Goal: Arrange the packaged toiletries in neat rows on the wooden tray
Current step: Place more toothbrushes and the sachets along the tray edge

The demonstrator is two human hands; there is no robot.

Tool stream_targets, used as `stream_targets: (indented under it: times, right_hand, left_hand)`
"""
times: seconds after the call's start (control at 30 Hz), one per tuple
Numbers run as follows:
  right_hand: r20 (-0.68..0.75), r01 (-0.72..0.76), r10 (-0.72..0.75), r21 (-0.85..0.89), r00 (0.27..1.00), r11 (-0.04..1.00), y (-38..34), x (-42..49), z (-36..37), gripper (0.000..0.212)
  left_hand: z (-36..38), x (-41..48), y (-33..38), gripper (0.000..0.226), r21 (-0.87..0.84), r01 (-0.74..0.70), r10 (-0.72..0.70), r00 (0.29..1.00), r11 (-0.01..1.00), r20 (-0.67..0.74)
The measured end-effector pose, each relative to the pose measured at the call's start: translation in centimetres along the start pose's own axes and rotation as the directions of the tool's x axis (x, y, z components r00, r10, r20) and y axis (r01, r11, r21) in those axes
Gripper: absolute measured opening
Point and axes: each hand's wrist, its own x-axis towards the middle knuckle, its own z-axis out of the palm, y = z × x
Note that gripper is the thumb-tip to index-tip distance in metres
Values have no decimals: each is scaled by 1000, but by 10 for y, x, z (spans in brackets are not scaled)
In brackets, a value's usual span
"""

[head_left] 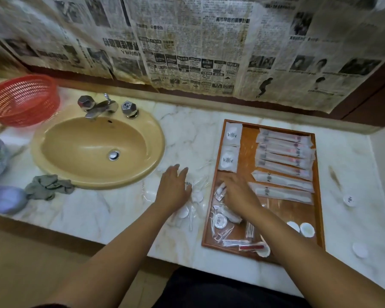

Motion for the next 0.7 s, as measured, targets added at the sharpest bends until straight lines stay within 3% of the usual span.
stream_targets:
  times: [0.13,0.27,0.47,0.7]
  right_hand:
    - [65,118,-112,-95,992,988,5,3,5,87]
    - [75,135,-122,-210,990,968,8,5,13,86]
    - [130,98,-67,-243,989,965,5,-30,17,79]
    - [191,132,-90,-219,977,967,8,-61,23,77]
  left_hand:
    - [8,32,6,67,172,2,-34,982,985,184]
    - [10,23,5,61,152,44,-78,972,987,223]
    - [15,-25,8,68,75,-4,-12,977,997,211]
    - [15,-33,22,62,111,-31,4,972,993,233]
